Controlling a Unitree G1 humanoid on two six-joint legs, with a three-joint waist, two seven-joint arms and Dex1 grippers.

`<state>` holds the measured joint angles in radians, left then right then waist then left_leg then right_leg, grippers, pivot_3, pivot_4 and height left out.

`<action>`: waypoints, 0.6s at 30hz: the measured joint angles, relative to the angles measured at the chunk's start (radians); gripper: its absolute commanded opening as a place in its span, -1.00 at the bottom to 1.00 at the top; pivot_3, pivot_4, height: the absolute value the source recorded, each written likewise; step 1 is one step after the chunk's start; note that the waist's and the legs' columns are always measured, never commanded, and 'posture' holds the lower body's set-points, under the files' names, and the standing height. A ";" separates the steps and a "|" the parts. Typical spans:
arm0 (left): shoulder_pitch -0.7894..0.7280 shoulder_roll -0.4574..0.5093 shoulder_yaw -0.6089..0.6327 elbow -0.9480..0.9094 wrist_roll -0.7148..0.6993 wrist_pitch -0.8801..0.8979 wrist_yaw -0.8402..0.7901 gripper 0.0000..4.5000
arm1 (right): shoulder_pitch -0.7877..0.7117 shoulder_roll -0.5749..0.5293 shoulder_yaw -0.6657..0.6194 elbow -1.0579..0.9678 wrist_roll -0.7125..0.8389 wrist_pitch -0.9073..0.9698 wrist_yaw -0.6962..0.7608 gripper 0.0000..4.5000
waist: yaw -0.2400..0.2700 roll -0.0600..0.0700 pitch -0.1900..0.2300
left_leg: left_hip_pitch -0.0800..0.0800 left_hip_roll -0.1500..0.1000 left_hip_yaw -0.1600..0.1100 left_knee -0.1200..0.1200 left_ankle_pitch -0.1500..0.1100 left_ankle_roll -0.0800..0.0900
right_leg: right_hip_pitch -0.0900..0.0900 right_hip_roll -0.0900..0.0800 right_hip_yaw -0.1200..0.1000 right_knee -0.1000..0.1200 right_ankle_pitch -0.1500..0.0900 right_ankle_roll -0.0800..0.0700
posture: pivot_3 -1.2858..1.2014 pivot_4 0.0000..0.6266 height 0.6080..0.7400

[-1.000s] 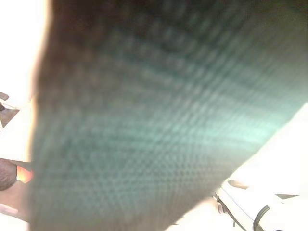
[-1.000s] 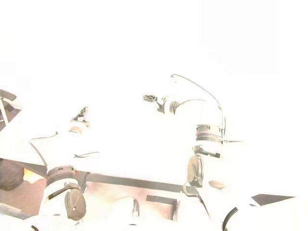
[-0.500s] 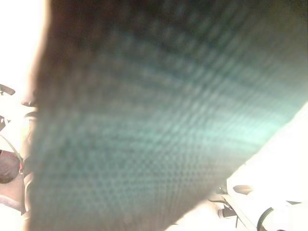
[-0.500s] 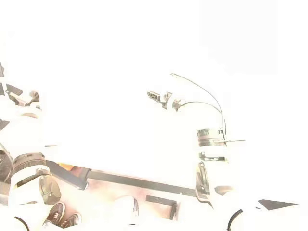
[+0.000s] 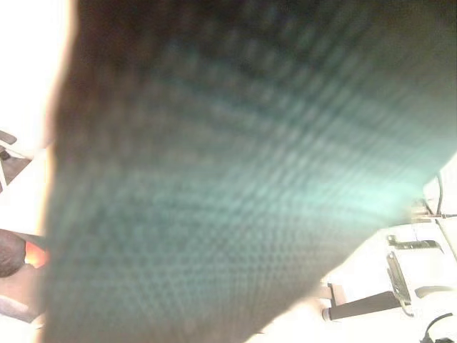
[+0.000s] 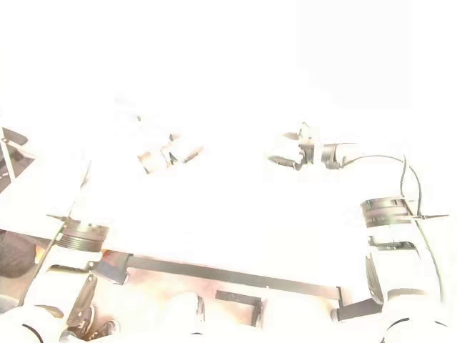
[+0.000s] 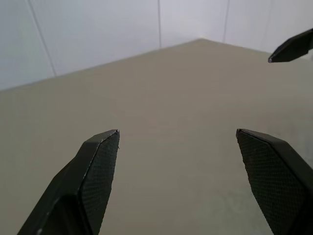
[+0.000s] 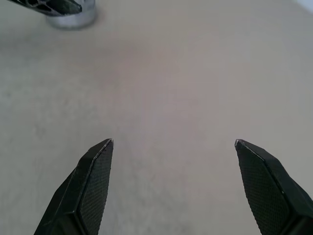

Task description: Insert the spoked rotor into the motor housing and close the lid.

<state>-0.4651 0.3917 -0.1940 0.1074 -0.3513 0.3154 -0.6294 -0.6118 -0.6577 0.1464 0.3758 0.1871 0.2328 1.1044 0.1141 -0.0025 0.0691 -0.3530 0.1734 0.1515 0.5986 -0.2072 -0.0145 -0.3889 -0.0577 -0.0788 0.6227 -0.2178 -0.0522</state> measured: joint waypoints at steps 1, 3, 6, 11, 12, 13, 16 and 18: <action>0.019 -0.008 -0.021 0.002 0.016 0.000 -0.006 0.79 | 0.013 0.000 0.016 0.004 -0.021 -0.016 -0.005 1.00 | -0.002 0.000 0.000 | 0.000 0.000 0.000 0.000 0.000 0.000 | 0.000 0.000 0.000 0.001 0.000 -0.001 | 0.03 -1.00 1.00; 0.045 -0.020 -0.046 0.008 0.042 0.000 -0.013 0.79 | 0.034 0.001 0.029 0.007 -0.050 -0.037 -0.015 1.00 | -0.005 0.001 0.001 | 0.000 0.001 0.000 0.000 0.000 0.002 | -0.002 0.000 -0.001 0.001 0.000 -0.001 | 0.03 -1.00 1.00; 0.048 -0.030 -0.042 0.002 0.052 0.002 -0.016 0.79 | 0.039 0.010 0.025 -0.001 -0.062 -0.039 -0.040 1.00 | -0.008 0.002 0.001 | 0.001 0.000 0.000 0.000 0.000 0.004 | 0.001 0.000 -0.001 0.000 0.000 -0.002 | 0.03 -1.00 1.00; 0.048 -0.034 -0.029 -0.007 0.061 0.013 -0.018 0.79 | 0.042 0.019 0.024 -0.017 -0.062 -0.039 -0.053 1.00 | -0.009 0.002 0.000 | 0.003 0.000 0.000 0.000 0.000 0.005 | 0.003 0.000 -0.001 0.000 0.000 -0.002 | 0.03 -1.00 1.00; 0.048 -0.035 -0.028 -0.007 0.063 0.013 -0.018 0.79 | 0.042 0.019 0.024 -0.016 -0.063 -0.041 -0.056 1.00 | -0.009 0.002 0.000 | 0.003 0.000 0.000 0.000 0.000 0.005 | 0.003 0.000 -0.001 0.000 0.000 -0.002 | 0.03 -1.00 1.00; 0.048 -0.037 -0.028 -0.007 0.066 0.013 -0.019 0.79 | 0.042 0.019 0.023 -0.012 -0.066 -0.048 -0.061 1.00 | -0.009 0.002 0.000 | 0.003 0.000 0.000 0.000 0.000 0.005 | 0.003 0.000 -0.001 0.000 0.000 -0.002 | 0.03 -1.00 1.00; 0.048 -0.045 -0.028 -0.007 0.071 0.013 -0.019 0.79 | 0.041 0.019 0.023 0.016 -0.079 -0.069 -0.078 1.00 | -0.009 0.002 0.000 | 0.002 0.000 0.000 0.000 0.000 0.005 | 0.003 0.000 -0.001 0.000 0.000 -0.002 | 0.03 -1.00 1.00; 0.046 -0.053 -0.028 -0.005 0.081 0.013 -0.016 0.79 | 0.040 0.019 0.023 0.038 -0.092 -0.082 -0.085 1.00 | -0.009 0.002 0.000 | 0.002 0.000 0.000 0.000 0.000 0.005 | 0.003 0.000 -0.001 0.000 0.000 -0.002 | 0.03 -1.00 1.00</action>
<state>-0.4188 0.3390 -0.2222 0.1020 -0.2700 0.3288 -0.6453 -0.5716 -0.6387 0.1690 0.4137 0.0952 0.1504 1.0197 0.1048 -0.0004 0.0695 -0.3509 0.1736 0.1514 0.5988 -0.2073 -0.0092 -0.3864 -0.0575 -0.0794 0.6227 -0.2176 -0.0540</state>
